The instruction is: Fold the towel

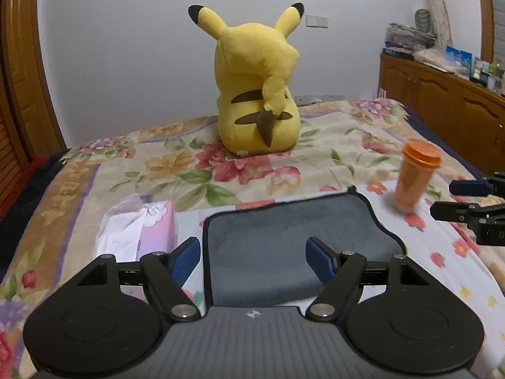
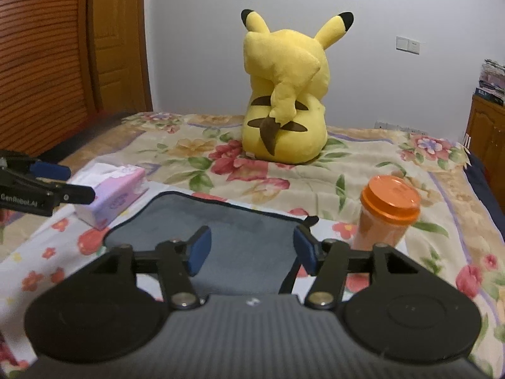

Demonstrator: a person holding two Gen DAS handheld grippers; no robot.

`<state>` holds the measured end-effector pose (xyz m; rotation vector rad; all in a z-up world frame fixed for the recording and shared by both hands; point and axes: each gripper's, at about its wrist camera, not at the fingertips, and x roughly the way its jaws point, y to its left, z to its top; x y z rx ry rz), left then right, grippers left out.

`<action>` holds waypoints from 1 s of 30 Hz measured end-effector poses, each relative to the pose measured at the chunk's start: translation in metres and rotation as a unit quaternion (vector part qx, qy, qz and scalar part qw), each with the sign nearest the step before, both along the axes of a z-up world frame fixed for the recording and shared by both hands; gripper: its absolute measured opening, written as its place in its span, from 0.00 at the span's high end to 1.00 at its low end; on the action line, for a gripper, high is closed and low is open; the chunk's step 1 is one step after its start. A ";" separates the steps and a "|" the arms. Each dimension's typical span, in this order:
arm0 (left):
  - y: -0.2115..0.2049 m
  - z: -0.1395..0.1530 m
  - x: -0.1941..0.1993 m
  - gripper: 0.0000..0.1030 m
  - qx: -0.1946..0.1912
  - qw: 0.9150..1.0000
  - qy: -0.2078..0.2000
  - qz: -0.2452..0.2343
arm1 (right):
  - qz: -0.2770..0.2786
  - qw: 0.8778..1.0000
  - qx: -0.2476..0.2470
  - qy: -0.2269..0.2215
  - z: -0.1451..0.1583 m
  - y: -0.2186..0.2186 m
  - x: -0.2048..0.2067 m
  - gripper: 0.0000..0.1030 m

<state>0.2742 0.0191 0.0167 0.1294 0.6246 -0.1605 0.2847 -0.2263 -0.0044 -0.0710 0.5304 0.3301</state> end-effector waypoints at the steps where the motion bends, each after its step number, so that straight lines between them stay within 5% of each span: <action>1: -0.001 0.002 -0.007 0.23 0.002 1.000 0.001 -0.004 | 0.000 1.000 0.002 -0.001 0.001 0.000 -0.005 0.37; 8: -0.004 0.012 -0.056 0.19 -0.010 1.000 0.005 -0.013 | 0.003 1.000 -0.001 -0.008 0.009 0.000 -0.042 0.13; 15: -0.010 0.020 -0.089 0.13 -0.022 1.000 0.005 -0.012 | -0.002 1.000 -0.003 -0.011 0.016 0.000 -0.067 0.11; 18: -0.012 0.024 -0.100 0.06 -0.021 1.000 -0.002 -0.014 | -0.008 1.000 0.000 -0.014 0.019 -0.001 -0.079 0.00; 30: -0.024 0.038 -0.146 0.00 -0.018 0.999 -0.027 -0.018 | -0.019 1.000 0.002 -0.008 0.026 -0.003 -0.119 0.00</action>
